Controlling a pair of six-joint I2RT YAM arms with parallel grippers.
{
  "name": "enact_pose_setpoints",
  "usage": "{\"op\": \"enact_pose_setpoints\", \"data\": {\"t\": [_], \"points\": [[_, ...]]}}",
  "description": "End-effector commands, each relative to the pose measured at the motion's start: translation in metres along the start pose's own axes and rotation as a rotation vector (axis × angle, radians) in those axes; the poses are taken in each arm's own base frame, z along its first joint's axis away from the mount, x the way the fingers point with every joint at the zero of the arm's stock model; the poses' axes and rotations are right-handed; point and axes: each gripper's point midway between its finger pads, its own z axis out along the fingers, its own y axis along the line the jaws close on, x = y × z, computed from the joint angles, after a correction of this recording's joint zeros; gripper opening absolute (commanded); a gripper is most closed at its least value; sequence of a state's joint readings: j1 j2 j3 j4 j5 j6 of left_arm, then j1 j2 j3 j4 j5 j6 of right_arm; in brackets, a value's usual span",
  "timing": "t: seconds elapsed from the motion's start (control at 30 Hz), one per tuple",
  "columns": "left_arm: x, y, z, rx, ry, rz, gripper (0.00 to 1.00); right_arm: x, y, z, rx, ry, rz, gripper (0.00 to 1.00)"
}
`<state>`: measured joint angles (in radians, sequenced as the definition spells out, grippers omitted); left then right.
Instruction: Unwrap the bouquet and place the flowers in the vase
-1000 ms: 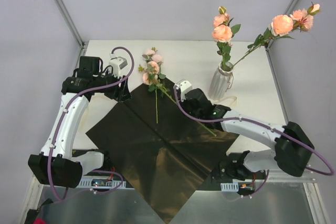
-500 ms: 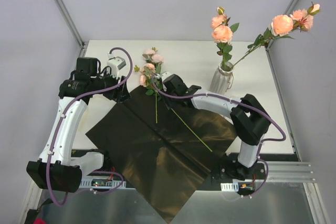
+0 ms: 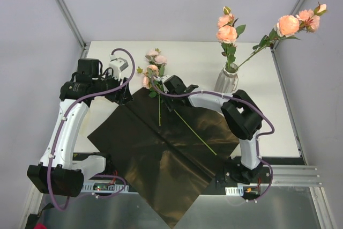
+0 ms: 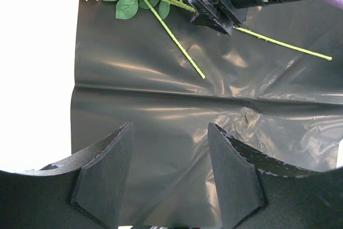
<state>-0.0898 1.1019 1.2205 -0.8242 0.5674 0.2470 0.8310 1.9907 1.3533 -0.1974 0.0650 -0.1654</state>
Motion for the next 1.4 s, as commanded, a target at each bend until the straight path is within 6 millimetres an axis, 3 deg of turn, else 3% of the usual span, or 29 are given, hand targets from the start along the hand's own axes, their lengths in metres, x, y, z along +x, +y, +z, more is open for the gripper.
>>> {"op": "enact_pose_setpoints", "data": {"t": [0.0, 0.1, 0.3, 0.37, 0.47, 0.57, 0.6, 0.67, 0.7, 0.77, 0.8, 0.9, 0.93, 1.0, 1.07, 1.13, 1.17, 1.23, 1.27, 1.37], "points": [[-0.005, 0.000, -0.005, -0.002, -0.024, 0.008, 0.57, -0.003, 0.007, 0.005, -0.026, -0.002, 0.005, 0.43], [-0.004, 0.000, -0.005, -0.004, -0.025, 0.009, 0.57, -0.004, 0.008, 0.011, -0.027, -0.005, 0.011, 0.33], [-0.001, 0.001, -0.004, -0.008, -0.019, 0.003, 0.57, -0.010, 0.013, 0.021, -0.024, -0.021, 0.017, 0.27], [-0.001, 0.001, -0.004, -0.009, -0.018, 0.004, 0.57, -0.013, 0.012, 0.022, -0.012, -0.027, 0.017, 0.17], [0.000, 0.002, -0.004, -0.015, -0.015, 0.003, 0.57, -0.030, 0.010, 0.009, -0.001, -0.075, 0.016, 0.02], [0.001, 0.003, -0.003, -0.014, -0.009, 0.000, 0.57, -0.057, 0.007, -0.014, 0.018, -0.165, 0.008, 0.01], [0.001, 0.003, -0.002, -0.014, -0.009, -0.003, 0.57, -0.080, 0.007, -0.038, 0.017, -0.238, 0.005, 0.01], [0.001, 0.003, -0.002, -0.014, -0.009, -0.004, 0.57, -0.105, 0.002, -0.065, 0.039, -0.318, -0.021, 0.01], [0.000, 0.003, -0.002, -0.012, -0.009, -0.009, 0.57, -0.132, 0.000, -0.097, 0.044, -0.409, -0.021, 0.01], [-0.001, 0.002, -0.003, -0.013, -0.014, -0.007, 0.57, -0.159, -0.004, -0.132, 0.059, -0.500, -0.060, 0.01], [-0.002, 0.002, -0.004, -0.015, -0.017, -0.011, 0.57, -0.182, -0.007, -0.165, 0.064, -0.584, -0.062, 0.01], [-0.003, 0.001, -0.006, -0.016, -0.024, -0.008, 0.57, -0.212, -0.020, -0.221, 0.106, -0.708, -0.103, 0.01], [-0.004, 0.001, -0.006, -0.015, -0.025, -0.010, 0.57, -0.224, -0.023, -0.256, 0.114, -0.783, -0.102, 0.01], [-0.004, 0.000, -0.007, -0.015, -0.029, -0.009, 0.57, -0.237, -0.038, -0.296, 0.163, -0.874, -0.116, 0.01], [-0.004, -0.001, -0.008, -0.012, -0.033, -0.008, 0.57, -0.248, -0.051, -0.353, 0.208, -1.028, -0.107, 0.01], [-0.004, -0.002, -0.008, -0.011, -0.032, -0.008, 0.57, -0.251, -0.068, -0.389, 0.278, -1.127, -0.122, 0.01], [-0.004, -0.002, -0.007, -0.011, -0.032, -0.008, 0.57, -0.252, -0.073, -0.424, 0.302, -1.217, -0.112, 0.01], [-0.004, -0.002, -0.007, -0.009, -0.031, -0.009, 0.57, -0.252, -0.092, -0.455, 0.389, -1.269, -0.112, 0.01], [-0.004, -0.002, -0.007, -0.007, -0.029, -0.011, 0.57, -0.251, -0.103, -0.480, 0.434, -1.324, -0.096, 0.01], [-0.004, -0.001, -0.006, -0.003, -0.027, -0.013, 0.57, -0.245, -0.128, -0.520, 0.558, -1.416, -0.062, 0.01]]}}
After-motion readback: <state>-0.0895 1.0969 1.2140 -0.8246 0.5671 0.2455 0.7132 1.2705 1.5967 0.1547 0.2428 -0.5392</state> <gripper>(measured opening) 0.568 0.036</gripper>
